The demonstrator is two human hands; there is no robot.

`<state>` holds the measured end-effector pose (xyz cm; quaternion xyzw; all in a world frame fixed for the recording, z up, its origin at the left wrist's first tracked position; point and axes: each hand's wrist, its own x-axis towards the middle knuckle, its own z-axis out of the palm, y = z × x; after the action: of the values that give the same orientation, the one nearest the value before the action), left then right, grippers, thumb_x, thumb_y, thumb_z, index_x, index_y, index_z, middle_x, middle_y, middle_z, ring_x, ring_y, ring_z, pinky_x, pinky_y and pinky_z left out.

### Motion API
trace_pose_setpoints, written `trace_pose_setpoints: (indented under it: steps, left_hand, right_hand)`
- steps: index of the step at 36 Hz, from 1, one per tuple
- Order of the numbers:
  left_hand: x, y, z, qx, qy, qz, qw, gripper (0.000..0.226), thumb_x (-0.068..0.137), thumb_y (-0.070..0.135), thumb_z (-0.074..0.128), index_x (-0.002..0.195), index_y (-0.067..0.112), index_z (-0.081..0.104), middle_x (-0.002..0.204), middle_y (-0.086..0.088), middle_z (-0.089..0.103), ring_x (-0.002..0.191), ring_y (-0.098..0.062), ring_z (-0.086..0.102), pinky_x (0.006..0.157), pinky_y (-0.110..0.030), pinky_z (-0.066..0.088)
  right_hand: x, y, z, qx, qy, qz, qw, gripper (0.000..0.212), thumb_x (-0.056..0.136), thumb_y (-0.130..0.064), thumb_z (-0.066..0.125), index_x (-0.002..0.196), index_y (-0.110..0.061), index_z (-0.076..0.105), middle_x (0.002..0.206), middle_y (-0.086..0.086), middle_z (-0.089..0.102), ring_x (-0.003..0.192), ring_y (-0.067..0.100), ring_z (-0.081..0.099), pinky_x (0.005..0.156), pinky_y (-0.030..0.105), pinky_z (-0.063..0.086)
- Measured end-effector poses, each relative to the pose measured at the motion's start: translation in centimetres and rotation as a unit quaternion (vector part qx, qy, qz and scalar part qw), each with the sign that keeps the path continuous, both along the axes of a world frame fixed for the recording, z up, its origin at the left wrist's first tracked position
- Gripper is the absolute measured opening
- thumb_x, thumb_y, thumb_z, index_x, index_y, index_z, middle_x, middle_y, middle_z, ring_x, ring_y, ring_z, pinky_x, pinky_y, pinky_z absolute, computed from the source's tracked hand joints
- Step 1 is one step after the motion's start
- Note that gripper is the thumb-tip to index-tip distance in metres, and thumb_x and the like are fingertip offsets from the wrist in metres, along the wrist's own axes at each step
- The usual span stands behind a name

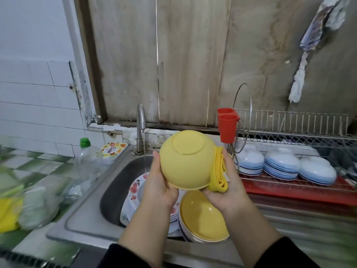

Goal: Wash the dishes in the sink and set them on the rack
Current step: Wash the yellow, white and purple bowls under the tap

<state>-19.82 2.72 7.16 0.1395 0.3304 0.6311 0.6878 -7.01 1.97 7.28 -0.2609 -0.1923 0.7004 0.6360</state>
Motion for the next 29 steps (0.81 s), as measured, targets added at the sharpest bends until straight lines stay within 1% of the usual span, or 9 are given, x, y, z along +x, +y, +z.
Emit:
trace_pose_setpoints:
  steps: [3,6,10,12,15,20,24,26,29]
  left_hand:
    - [-0.8,0.1,0.4,0.001,0.015,0.024,1.000,0.027,0.090,0.049,0.053,0.097,0.025,0.062,0.100,-0.008,0.069,0.095,-0.031,0.064,0.085,-0.055,0.050]
    - [-1.8,0.4,0.6,0.010,0.071,0.054,0.996,0.030,0.088,0.054,0.055,0.098,0.027,0.062,0.096,-0.003,0.069,0.085,-0.026,0.063,0.079,-0.052,0.051]
    - [-2.0,0.4,0.8,0.056,0.147,0.135,0.978,0.031,0.090,0.051,0.054,0.110,0.029,0.056,0.103,0.002,0.062,0.086,-0.019,0.059,0.064,-0.035,0.048]
    - [-1.1,0.0,0.9,0.081,0.187,0.132,0.970,0.024,0.092,0.048,0.052,0.106,0.028,0.055,0.101,0.004,0.059,0.085,-0.015,0.056,0.064,-0.032,0.047]
    - [0.2,-0.7,1.1,0.095,0.204,0.116,0.967,0.018,0.092,0.043,0.054,0.088,0.026,0.057,0.090,0.007,0.061,0.086,-0.016,0.060,0.081,-0.043,0.052]
    - [-1.1,-0.1,0.9,0.086,0.220,0.165,0.957,0.020,0.091,0.041,0.058,0.081,0.024,0.057,0.086,0.002,0.063,0.082,-0.019,0.060,0.089,-0.051,0.050]
    - [-0.6,-0.5,0.6,0.092,0.219,0.145,0.960,0.019,0.093,0.039,0.055,0.081,0.025,0.054,0.086,0.003,0.059,0.081,-0.019,0.058,0.089,-0.051,0.049]
    - [-0.2,-0.5,0.8,0.088,0.233,0.130,0.960,0.019,0.093,0.042,0.054,0.081,0.027,0.053,0.089,0.004,0.059,0.085,-0.019,0.058,0.087,-0.049,0.050]
    - [-0.3,-0.1,1.4,0.082,0.227,0.128,0.962,0.017,0.092,0.041,0.055,0.085,0.026,0.056,0.090,0.002,0.063,0.082,-0.018,0.061,0.077,-0.040,0.052]
  right_hand:
    - [1.0,0.9,-1.3,-0.033,-0.031,-0.014,0.999,0.034,0.092,-0.027,0.049,0.062,-0.018,0.061,0.065,0.006,0.061,0.074,0.025,0.057,0.076,0.038,0.047]
    - [2.4,1.8,-2.2,-0.062,-0.093,-0.055,0.992,0.023,0.085,-0.021,0.051,0.063,-0.020,0.043,0.066,0.009,0.042,0.061,0.022,0.042,0.064,0.033,0.038]
    - [2.7,1.9,-0.3,0.016,-0.189,-0.124,0.974,0.014,0.089,-0.015,0.052,0.078,-0.014,0.061,0.072,0.007,0.063,0.063,0.019,0.058,0.061,0.027,0.047]
    - [1.5,1.3,1.5,0.087,-0.335,-0.157,0.925,0.019,0.090,-0.009,0.052,0.079,-0.017,0.064,0.066,0.000,0.066,0.061,0.015,0.061,0.059,0.025,0.048]
    - [-0.4,0.2,2.2,0.192,-0.525,-0.122,0.820,0.027,0.090,-0.007,0.052,0.107,-0.021,0.067,0.092,-0.005,0.065,0.079,0.004,0.058,0.073,0.027,0.046]
    - [0.2,-1.1,-0.5,0.278,-0.533,-0.099,0.793,0.034,0.070,-0.019,0.053,0.098,-0.034,0.064,0.080,-0.021,0.066,0.076,-0.010,0.061,0.070,0.010,0.046]
    - [1.3,0.1,0.2,0.259,-0.618,-0.135,0.730,0.027,0.082,-0.012,0.058,0.080,-0.038,0.060,0.073,-0.019,0.062,0.073,-0.003,0.058,0.067,0.020,0.043]
    - [0.8,0.4,1.2,0.265,-0.593,-0.144,0.747,0.037,0.086,-0.003,0.054,0.075,-0.038,0.056,0.065,-0.018,0.059,0.065,-0.006,0.055,0.063,0.018,0.041]
    - [0.0,0.1,1.8,0.305,-0.544,-0.124,0.772,0.030,0.081,-0.012,0.054,0.085,-0.042,0.059,0.077,-0.021,0.063,0.072,-0.011,0.057,0.069,0.009,0.044]
